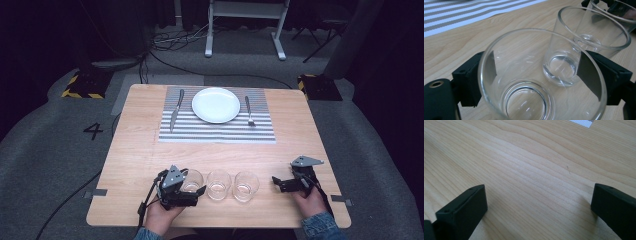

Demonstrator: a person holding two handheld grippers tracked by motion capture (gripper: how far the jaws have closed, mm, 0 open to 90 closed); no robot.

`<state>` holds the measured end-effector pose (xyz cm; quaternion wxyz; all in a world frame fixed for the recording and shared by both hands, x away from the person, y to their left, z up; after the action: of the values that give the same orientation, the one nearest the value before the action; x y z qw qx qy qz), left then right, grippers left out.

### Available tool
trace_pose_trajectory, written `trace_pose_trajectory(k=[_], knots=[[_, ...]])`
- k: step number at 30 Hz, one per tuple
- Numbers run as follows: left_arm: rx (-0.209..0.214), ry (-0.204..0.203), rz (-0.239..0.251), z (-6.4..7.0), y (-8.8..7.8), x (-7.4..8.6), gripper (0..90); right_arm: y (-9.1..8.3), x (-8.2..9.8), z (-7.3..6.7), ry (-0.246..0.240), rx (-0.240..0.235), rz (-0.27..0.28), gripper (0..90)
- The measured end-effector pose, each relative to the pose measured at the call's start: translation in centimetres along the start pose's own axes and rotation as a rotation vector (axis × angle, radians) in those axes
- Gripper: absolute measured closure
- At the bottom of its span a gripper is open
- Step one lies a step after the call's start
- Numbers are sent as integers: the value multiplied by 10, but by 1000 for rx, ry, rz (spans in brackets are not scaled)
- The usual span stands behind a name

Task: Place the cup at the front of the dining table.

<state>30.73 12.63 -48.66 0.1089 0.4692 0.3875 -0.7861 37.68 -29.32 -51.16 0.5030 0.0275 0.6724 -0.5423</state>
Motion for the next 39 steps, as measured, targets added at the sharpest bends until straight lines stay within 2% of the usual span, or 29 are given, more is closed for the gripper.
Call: trace_pose_trajectory(k=[5,8,11,16,17,25,26,30,33,39], knots=[[-3,30,3,0,-1,3,159,0,0,-1,3,-1,1,7],[-20,45,0,2,-2,2,165,0,0,-1,3,-2,2,7],[-48,82,-7,4,-4,1,176,0,0,-1,3,-1,2,7],[-47,76,-27,5,-6,-2,177,0,0,-1,5,0,2,6],[-48,88,-25,5,-7,-3,177,0,0,-1,5,1,2,7],[-21,47,-35,3,-13,-16,179,0,0,-1,4,4,1,7],[-27,55,-38,2,-14,-18,179,0,0,-2,5,5,2,7],[-35,40,-38,-1,-17,-25,180,0,0,-2,9,7,2,7],[-59,52,-34,-4,-20,-31,180,0,0,-2,13,10,3,7],[-55,34,-30,-15,-29,-44,180,1,-2,-5,21,18,0,7]])
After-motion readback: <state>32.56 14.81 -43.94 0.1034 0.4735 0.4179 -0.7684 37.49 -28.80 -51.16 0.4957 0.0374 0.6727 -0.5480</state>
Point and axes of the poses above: each handheld gripper's, and its own axes: y roughly forward along the jaws, x roughly out of its underside, z roughly to its right, the point moved 1 cm from there along y, roughly forward along the jaws, and after that the axes turned 6 degrees about -y, right-handed, at the moved point
